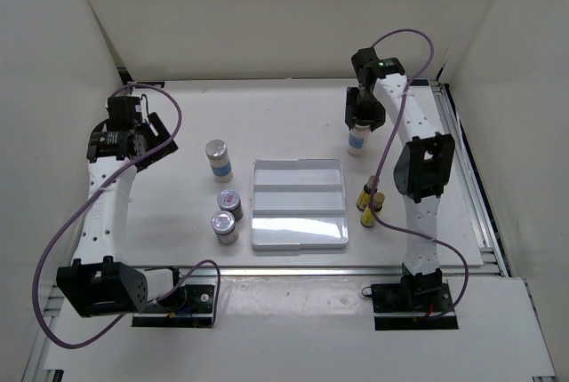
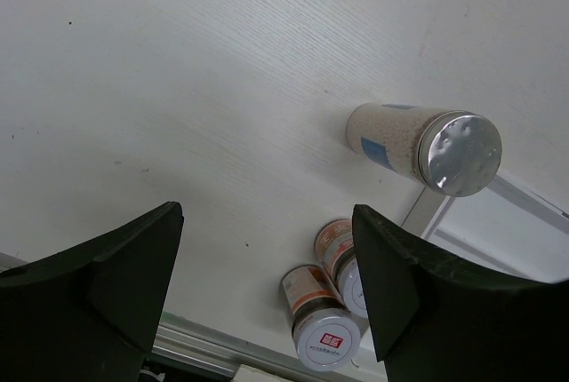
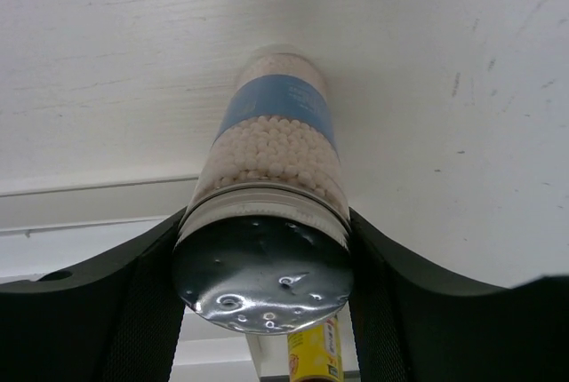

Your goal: Organize the condiment bottles

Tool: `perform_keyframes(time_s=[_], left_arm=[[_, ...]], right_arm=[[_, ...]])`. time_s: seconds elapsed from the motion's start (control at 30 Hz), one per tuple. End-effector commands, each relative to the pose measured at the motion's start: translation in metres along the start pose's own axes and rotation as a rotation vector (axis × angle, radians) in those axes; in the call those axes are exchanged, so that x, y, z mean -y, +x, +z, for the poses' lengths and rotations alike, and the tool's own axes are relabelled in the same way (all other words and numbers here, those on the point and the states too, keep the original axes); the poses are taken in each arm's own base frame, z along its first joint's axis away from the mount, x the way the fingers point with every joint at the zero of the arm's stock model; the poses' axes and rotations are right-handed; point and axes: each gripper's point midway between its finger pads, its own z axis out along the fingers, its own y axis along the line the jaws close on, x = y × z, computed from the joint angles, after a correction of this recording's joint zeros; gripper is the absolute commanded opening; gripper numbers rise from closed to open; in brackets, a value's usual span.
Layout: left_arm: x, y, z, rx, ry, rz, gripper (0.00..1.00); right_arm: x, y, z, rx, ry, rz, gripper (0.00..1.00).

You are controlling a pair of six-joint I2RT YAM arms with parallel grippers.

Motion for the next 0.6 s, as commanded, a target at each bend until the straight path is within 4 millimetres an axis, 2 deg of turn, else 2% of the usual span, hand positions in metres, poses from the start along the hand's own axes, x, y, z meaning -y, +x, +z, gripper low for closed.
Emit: perform_keyframes(time_s=[0.0,0.03,0.13,0.17,0.23,0.27,0.33,0.37,0.4,0.47,0.53,0.57], left_arm=[[0.004,-0.016,-0.010,0.045,0.012,-0.014,0.87],[0.005,-0.019,-0.012,0.055,0.016,-0.015,0.87],[0.008,-0.026,-0.011,0.057,0.018,-0.028,0.87],[0.010,-0.024,-0.007,0.042,0.022,-0.026,0.87],[0.015,-0.031,-0.010,0.053,0.038,-0.038,0.87],[0.015,-0.030,-0.007,0.045,0.034,-0.037,0.87],[0.018,-0.033,-0.009,0.051,0.049,-0.038,0.87],[0.020,-0.036,-0.009,0.052,0.050,-0.048,0.87],[0.022,-0.037,-0.009,0.057,0.062,-0.048,0.87],[0.025,-0.036,-0.009,0.050,0.076,-0.048,0.87],[0.029,-0.036,-0.009,0.041,0.095,-0.036,0.87],[0.033,-0.034,-0.010,0.035,0.110,-0.028,0.87]], right_arm=[[0.012,-0.030,-0.090,0.225,0.003,0.032,0.00],[0.014,-0.034,-0.106,0.263,-0.008,0.027,0.00],[-0.005,-0.028,-0.133,0.306,-0.067,-0.017,0.00],[-0.022,-0.016,-0.134,0.284,-0.110,-0.062,0.00],[-0.036,-0.003,-0.149,0.294,-0.133,-0.113,0.00],[-0.055,0.008,-0.154,0.294,-0.157,-0.159,0.00],[-0.073,0.024,-0.163,0.281,-0.203,-0.217,0.00],[-0.089,0.038,-0.161,0.251,-0.233,-0.257,0.00],[-0.096,0.046,-0.161,0.234,-0.255,-0.275,0.00],[-0.110,0.067,-0.147,0.170,-0.274,-0.318,0.00],[-0.113,0.075,-0.142,0.149,-0.282,-0.332,0.00],[-0.114,0.081,-0.133,0.126,-0.285,-0.346,0.00]])
